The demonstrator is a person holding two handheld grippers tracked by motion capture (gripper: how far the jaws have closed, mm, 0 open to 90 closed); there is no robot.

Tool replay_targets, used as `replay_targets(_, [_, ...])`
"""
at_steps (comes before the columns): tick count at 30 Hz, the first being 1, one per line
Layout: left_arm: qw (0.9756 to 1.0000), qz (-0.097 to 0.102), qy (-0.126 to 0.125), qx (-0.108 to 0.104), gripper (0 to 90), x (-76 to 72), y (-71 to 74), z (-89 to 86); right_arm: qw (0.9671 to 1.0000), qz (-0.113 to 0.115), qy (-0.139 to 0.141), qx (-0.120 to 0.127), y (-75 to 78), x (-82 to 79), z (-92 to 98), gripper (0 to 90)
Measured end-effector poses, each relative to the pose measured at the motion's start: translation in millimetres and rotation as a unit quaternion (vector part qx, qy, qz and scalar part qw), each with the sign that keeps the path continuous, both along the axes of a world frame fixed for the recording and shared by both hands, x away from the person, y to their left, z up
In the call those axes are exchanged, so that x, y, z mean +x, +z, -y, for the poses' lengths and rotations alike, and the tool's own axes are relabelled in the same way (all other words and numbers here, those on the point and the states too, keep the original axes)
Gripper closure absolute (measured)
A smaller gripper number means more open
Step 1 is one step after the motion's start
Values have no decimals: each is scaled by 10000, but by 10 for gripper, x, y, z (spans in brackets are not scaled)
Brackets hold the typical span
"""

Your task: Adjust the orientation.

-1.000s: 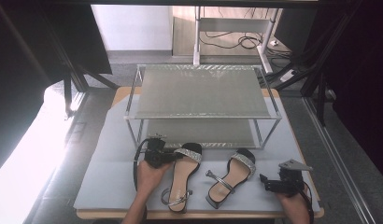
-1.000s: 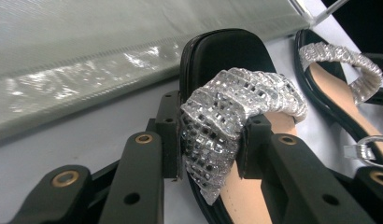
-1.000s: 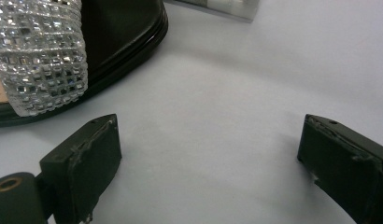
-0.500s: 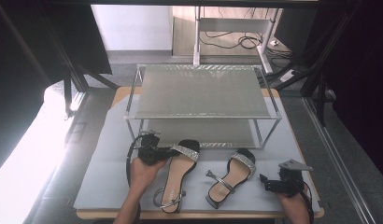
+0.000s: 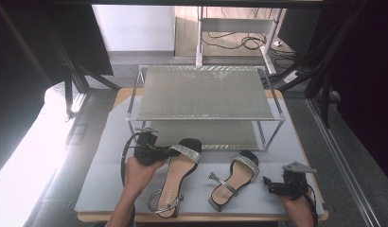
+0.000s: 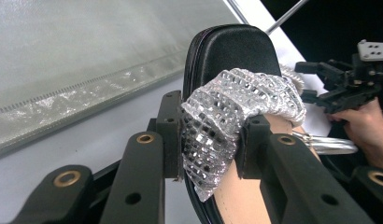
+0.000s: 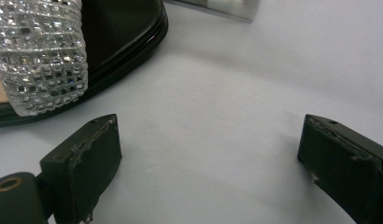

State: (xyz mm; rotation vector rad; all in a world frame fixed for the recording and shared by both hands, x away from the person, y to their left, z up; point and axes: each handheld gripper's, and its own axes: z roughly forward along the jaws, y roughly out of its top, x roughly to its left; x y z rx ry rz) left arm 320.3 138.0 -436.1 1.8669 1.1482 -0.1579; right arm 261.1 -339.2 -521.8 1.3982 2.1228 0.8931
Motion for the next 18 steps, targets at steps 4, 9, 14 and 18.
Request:
replay_targets(4, [10000, 42, -45, -56, 684, -19, 113, -26, 10000, 0, -2, 2, 0, 0, 0, 55])
replay_targets(9, [9998, 89, -119, -146, 683, -32, 249, -41, 10000, -7, -2, 0, 0, 0, 0, 55])
replay_targets(14, [9996, 88, -200, -173, 683, -33, 368, -31, 10000, -3, -1, -1, -1, 1, 0, 55])
replay_targets(18, [9994, 91, -251, -219, 684, -30, 455, -37, 10000, 1, 1, -1, 0, 0, 1, 55])
